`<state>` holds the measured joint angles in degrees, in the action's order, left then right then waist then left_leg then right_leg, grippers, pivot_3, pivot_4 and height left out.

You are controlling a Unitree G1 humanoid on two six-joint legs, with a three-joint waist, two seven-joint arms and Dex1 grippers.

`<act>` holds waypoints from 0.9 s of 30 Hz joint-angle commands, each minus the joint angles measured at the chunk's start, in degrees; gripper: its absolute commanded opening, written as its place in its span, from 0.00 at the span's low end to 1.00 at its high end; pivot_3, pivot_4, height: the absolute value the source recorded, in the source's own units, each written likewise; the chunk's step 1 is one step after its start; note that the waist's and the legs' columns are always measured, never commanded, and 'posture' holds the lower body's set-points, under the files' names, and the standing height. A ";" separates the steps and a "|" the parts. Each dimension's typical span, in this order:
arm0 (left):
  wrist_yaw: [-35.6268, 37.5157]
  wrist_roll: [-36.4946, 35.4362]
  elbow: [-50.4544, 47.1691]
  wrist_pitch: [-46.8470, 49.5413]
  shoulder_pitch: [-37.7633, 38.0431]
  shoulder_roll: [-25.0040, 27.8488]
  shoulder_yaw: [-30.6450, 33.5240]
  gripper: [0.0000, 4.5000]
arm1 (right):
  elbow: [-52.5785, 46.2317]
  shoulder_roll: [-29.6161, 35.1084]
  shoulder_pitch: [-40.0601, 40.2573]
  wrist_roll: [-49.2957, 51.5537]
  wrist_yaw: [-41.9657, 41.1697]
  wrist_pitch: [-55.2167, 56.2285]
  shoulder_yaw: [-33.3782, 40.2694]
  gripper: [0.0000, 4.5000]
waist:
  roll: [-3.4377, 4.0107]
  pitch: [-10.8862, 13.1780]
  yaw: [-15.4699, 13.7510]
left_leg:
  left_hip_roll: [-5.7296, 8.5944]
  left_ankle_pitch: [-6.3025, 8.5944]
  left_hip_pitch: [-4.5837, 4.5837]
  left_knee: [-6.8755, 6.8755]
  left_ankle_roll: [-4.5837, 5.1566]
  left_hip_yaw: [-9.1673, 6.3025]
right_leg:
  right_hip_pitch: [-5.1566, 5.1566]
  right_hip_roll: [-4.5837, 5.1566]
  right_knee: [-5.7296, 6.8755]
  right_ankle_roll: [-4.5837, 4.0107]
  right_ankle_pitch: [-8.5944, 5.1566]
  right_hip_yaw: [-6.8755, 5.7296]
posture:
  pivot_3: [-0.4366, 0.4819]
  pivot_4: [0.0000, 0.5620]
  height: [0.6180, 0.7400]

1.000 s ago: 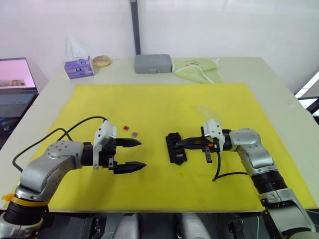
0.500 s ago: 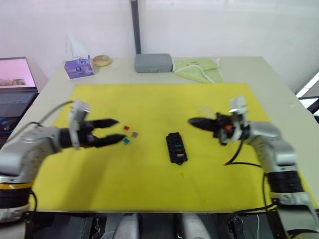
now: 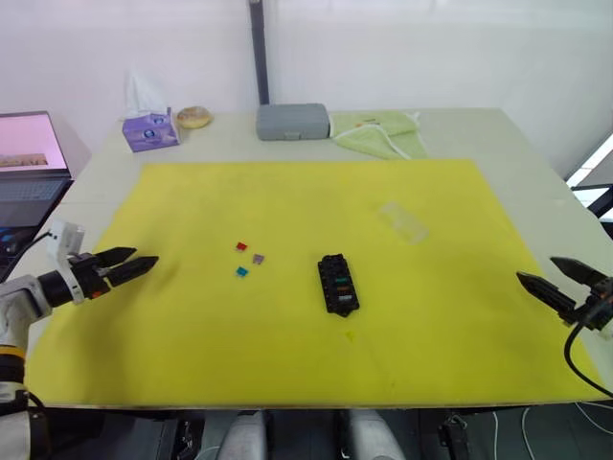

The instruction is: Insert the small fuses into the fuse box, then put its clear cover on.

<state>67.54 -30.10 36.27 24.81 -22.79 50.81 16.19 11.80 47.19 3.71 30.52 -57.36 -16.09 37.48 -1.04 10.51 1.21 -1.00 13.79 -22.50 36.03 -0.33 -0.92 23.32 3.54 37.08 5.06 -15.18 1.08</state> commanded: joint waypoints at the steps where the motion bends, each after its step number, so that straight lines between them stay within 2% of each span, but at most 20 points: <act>1: 1.01 0.93 0.62 -1.42 -1.50 0.46 0.80 1.00 | 0.70 0.50 0.15 -1.63 2.47 3.85 2.33 0.99 | 0.01 0.00 -0.01 | 0.00 0.00 0.00 0.00 0.00 0.01 | 0.00 0.00 0.00 0.00 0.00 0.01 | 0.48 0.27 1.00; 7: 0.18 2.20 1.25 -1.41 -2.14 -0.39 0.81 1.00 | 1.22 0.73 -0.09 -3.27 9.28 -0.36 0.98 0.99 | 0.01 -0.01 -0.36 | 0.01 0.00 0.00 0.00 0.00 0.04 | 0.00 0.03 0.00 0.01 0.01 0.05 | 0.48 0.27 1.00; 9: -3.71 4.91 0.96 -3.60 -2.34 -1.22 -0.04 1.00 | 0.91 0.84 -0.68 -4.87 14.10 -4.30 -0.31 0.99 | 0.01 -0.01 -0.42 | 0.01 0.00 0.00 0.00 0.00 0.04 | 0.01 0.04 0.00 0.01 0.01 0.05 | 0.48 0.27 1.00; 11: -7.37 7.07 -0.55 -4.63 -2.51 -2.04 -0.67 1.00 | -0.76 0.43 -0.93 -2.47 13.86 -6.97 0.40 0.99 | 0.01 -0.01 -0.48 | 0.02 0.00 0.00 0.00 0.00 0.03 | 0.00 0.07 0.00 0.01 0.01 0.06 | 0.48 0.27 1.00; 15: -1.40 2.44 -6.15 3.93 -2.19 -1.10 -0.54 1.00 | -4.98 1.00 -2.27 8.96 9.09 -16.94 4.66 0.99 | 0.02 -0.01 -0.33 | 0.01 0.00 0.00 -0.02 0.00 0.04 | 0.00 0.06 0.02 0.01 0.01 0.07 | 0.48 0.27 1.00; 19: 5.74 -2.09 -14.15 13.41 -1.29 -0.70 -3.04 1.00 | -16.79 3.82 -2.89 15.73 6.27 -25.26 1.75 0.99 | 0.02 -0.01 -0.23 | 0.01 0.00 0.00 0.00 0.00 0.03 | 0.00 0.04 0.04 0.02 0.01 0.07 | 0.48 0.27 1.00; 22: 7.14 -3.17 -18.92 17.28 -1.28 -2.36 -6.11 1.00 | -25.85 4.01 -5.62 21.43 7.58 -31.10 -2.34 0.99 | 0.01 -0.01 -0.07 | -0.02 0.00 0.01 0.00 0.00 0.01 | 0.00 0.01 0.05 0.02 0.01 0.08 | 0.48 0.27 1.00; 27: 8.58 -1.24 -19.71 16.63 -2.01 -6.14 -11.72 1.00 | -39.10 1.06 -11.59 30.32 13.44 -37.30 -11.29 0.99 | 0.00 -0.01 -0.40 | -0.01 0.00 -0.03 0.01 0.00 -0.06 | 0.00 0.00 0.04 0.02 0.01 0.06 | 0.48 0.27 1.00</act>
<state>75.15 -31.90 17.35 42.13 -24.26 44.59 5.24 -23.10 48.78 -6.82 57.31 -45.78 -52.14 27.42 -1.04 10.50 0.81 -1.00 13.80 -22.57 36.05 -0.33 -1.02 23.33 3.54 37.10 5.07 -15.17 1.11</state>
